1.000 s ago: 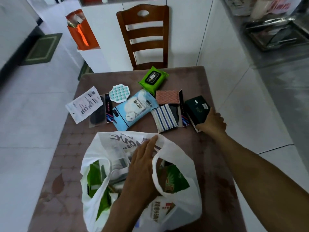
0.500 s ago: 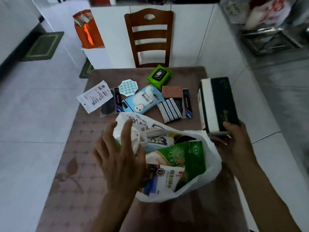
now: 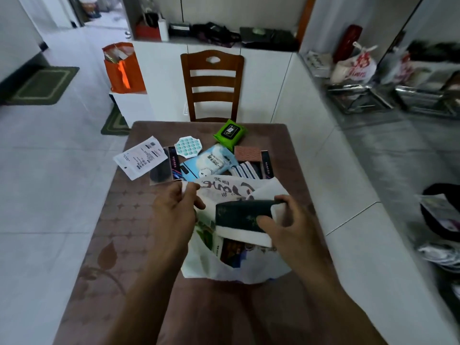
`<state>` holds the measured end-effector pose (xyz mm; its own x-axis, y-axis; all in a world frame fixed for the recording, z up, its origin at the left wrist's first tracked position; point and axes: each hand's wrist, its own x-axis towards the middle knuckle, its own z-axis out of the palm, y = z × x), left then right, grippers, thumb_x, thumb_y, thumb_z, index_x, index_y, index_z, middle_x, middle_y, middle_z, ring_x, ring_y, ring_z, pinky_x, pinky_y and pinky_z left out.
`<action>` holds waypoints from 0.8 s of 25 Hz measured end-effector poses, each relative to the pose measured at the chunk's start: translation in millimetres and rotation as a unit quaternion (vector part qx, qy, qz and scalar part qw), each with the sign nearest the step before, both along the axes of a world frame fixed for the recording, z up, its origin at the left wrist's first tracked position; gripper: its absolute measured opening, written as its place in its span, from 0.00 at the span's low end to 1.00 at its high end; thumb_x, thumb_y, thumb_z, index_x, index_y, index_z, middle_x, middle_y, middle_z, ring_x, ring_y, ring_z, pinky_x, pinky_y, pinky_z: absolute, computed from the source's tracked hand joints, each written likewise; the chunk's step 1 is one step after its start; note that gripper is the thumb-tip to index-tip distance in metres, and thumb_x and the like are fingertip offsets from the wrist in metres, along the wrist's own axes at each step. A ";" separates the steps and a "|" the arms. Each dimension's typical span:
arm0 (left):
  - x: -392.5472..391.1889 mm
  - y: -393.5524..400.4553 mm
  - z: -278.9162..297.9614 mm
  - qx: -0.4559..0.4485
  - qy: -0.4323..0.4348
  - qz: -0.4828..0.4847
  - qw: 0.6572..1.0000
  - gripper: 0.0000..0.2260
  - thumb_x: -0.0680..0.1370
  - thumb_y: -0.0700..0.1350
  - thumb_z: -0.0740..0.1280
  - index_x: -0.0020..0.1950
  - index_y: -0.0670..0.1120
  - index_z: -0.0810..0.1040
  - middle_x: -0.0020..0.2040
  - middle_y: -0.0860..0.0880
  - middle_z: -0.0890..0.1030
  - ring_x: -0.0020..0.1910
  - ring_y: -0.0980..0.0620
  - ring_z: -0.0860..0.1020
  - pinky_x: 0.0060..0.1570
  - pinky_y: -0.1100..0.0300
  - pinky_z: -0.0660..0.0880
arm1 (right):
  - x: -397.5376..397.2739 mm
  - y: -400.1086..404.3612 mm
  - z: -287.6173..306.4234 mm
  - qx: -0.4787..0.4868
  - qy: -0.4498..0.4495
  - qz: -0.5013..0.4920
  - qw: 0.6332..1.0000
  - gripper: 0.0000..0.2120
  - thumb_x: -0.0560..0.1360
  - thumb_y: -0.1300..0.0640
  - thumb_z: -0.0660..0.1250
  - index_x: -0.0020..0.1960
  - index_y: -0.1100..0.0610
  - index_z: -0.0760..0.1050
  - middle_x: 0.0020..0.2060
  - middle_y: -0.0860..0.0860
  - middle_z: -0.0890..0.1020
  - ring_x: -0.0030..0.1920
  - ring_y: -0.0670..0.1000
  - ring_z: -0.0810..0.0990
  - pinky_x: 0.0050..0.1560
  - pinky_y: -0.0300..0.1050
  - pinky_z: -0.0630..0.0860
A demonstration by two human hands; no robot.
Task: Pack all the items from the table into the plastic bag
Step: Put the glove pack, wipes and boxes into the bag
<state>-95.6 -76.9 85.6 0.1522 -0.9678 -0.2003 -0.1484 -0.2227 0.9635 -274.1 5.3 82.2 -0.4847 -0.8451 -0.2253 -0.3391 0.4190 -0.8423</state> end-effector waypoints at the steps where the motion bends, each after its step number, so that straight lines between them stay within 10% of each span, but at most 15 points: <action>1: 1.1 1.6 -0.8 -0.002 0.006 -0.002 1.000 0.11 0.81 0.46 0.63 0.43 0.46 0.81 0.36 0.46 0.80 0.31 0.52 0.72 0.34 0.56 0.70 | 1.7 -3.6 -0.9 -0.003 0.048 -0.015 0.999 0.24 0.66 0.45 0.71 0.61 0.40 0.70 0.56 0.47 0.72 0.51 0.46 0.77 0.35 0.37 0.78; 6: 18.4 -0.7 -4.6 -0.007 -0.017 -0.037 0.999 0.09 0.79 0.44 0.66 0.44 0.40 0.80 0.33 0.46 0.80 0.28 0.52 0.73 0.33 0.55 0.71 | -3.0 -9.0 -11.6 -0.025 0.194 -0.049 0.979 0.30 0.67 0.45 0.73 0.65 0.45 0.67 0.56 0.49 0.66 0.54 0.51 0.73 0.40 0.36 0.71; 10: 16.1 4.0 -12.2 -0.233 -0.415 -0.026 0.879 0.24 0.70 0.46 0.73 0.64 0.45 0.73 0.63 0.42 0.76 0.60 0.43 0.73 0.55 0.49 0.73 | -6.5 -18.0 -25.0 -0.063 0.168 -0.036 0.983 0.32 0.64 0.44 0.74 0.64 0.42 0.65 0.56 0.47 0.68 0.53 0.50 0.73 0.43 0.43 0.77; 14: -46.4 6.5 -40.8 -0.255 -0.426 -0.359 0.790 0.43 0.69 0.55 0.74 0.77 0.53 0.53 0.76 0.48 0.63 0.75 0.46 0.61 0.73 0.43 0.60 | -12.1 -19.6 -30.3 -0.112 0.073 -0.035 0.990 0.33 0.64 0.44 0.76 0.63 0.40 0.64 0.58 0.46 0.72 0.53 0.47 0.76 0.42 0.42 0.81; 20: -72.5 -13.5 -68.4 -0.241 -0.411 -0.354 0.805 0.36 0.66 0.55 0.75 0.71 0.52 0.64 0.67 0.49 0.74 0.68 0.47 0.71 0.73 0.41 0.60 | -67.7 -20.8 -47.5 -0.019 -0.274 0.022 0.961 0.19 0.79 0.61 0.61 0.67 0.48 0.69 0.56 0.49 0.80 0.53 0.47 0.80 0.41 0.36 0.79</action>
